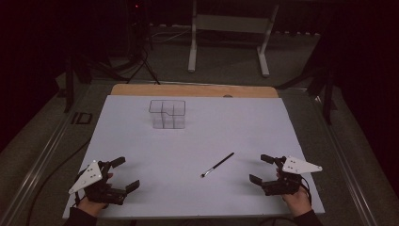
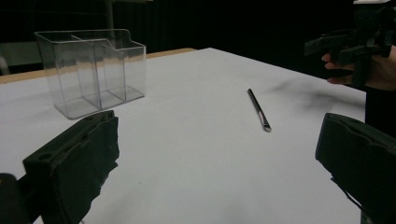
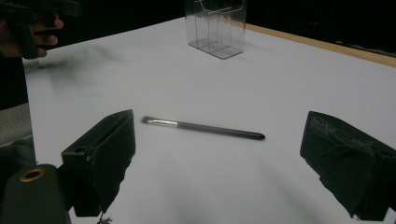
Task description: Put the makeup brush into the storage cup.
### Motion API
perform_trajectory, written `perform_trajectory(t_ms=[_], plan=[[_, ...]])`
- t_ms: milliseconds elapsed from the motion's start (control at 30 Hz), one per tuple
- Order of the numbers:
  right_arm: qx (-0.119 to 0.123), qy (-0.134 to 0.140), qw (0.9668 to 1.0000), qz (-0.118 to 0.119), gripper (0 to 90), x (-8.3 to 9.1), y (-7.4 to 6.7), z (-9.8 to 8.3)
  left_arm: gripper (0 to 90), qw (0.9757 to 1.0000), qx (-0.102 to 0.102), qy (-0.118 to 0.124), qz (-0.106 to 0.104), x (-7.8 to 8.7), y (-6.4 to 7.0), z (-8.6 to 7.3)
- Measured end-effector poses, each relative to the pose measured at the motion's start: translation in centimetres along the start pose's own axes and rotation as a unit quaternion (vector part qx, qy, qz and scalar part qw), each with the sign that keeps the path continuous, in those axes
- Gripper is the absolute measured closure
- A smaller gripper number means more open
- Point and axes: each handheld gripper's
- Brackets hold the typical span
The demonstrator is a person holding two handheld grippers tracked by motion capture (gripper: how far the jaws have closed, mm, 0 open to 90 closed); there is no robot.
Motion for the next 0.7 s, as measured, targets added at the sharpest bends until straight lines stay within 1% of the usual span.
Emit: perform_trajectory(t_ms=[33,200,267,333,367,400,500,700], plan=[[-0.001,-0.002,1.0,0.001,10.4,-0.02,-0.01,-0.01,1.1,1.0,0.0,0.002,0.003,0.03,-0.01,0.02],[0.005,-0.005,1.0,0.005,10.4,-0.04,-0.03,0.03,1.1,1.0,0.003,0.004,0.005,0.15,-0.05,0.02],[0.012,-0.008,0.9999,0.005,10.4,-0.09,-0.07,0.07,1.1,1.0,0.002,0.004,0.006,0.19,-0.02,0.05],[0.014,-0.01,0.9998,0.009,10.4,-0.18,-0.14,0.07,1.1,1.0,0.001,0.003,0.006,0.2,0.01,0.07],[0.02,-0.011,0.9997,0.012,10.4,-0.23,-0.25,0.12,1.1,1.0,-0.001,0.005,0.008,0.21,0.05,0.09],[0.02,-0.011,0.9997,0.012,10.4,-0.23,-0.25,0.12,1.1,1.0,-0.001,0.005,0.008,0.21,0.05,0.09],[0.03,-0.01,0.9994,0.014,10.4,-0.27,-0.53,0.27,1.1,0.9999,-0.002,0.008,0.008,0.3,0.05,0.12],[0.028,-0.014,0.9995,0.011,10.4,-0.27,-0.47,0.25,1.1,1.0,-0.007,0.001,0.005,0.17,0.19,0.15]])
Point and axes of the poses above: each handheld gripper's, and its own axes: x roughly backward along the jaws, z roughly out of its top, y roughly to its right, and after that the axes turned 14 degrees about -z, right-handed
